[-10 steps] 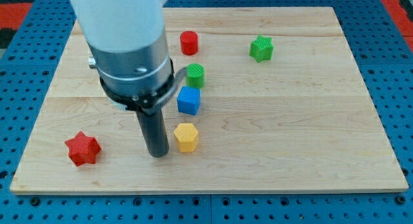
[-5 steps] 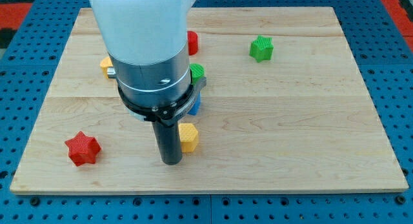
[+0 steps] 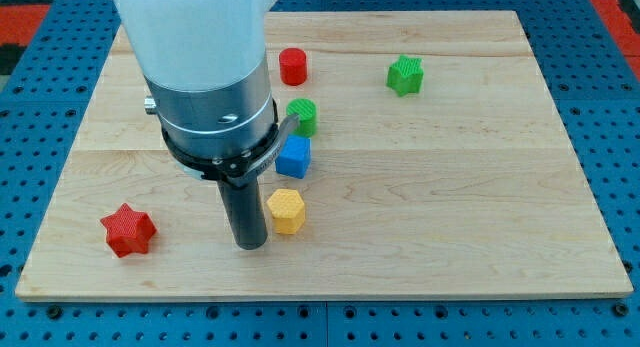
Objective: Push yellow hexagon slightly up
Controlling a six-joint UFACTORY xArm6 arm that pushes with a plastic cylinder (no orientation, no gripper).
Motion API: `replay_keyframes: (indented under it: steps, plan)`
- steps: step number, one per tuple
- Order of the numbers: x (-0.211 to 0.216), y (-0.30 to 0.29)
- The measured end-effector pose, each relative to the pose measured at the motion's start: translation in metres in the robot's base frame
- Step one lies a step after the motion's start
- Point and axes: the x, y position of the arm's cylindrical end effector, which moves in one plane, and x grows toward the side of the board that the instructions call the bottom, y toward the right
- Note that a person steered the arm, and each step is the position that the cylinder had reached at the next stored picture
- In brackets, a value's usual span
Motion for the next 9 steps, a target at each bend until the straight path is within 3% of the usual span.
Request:
replay_keyframes:
  steps: [3, 7, 9]
  plan:
    - [0.02, 0.016]
    - [-0.013, 0.016]
    - [-0.01, 0.021]
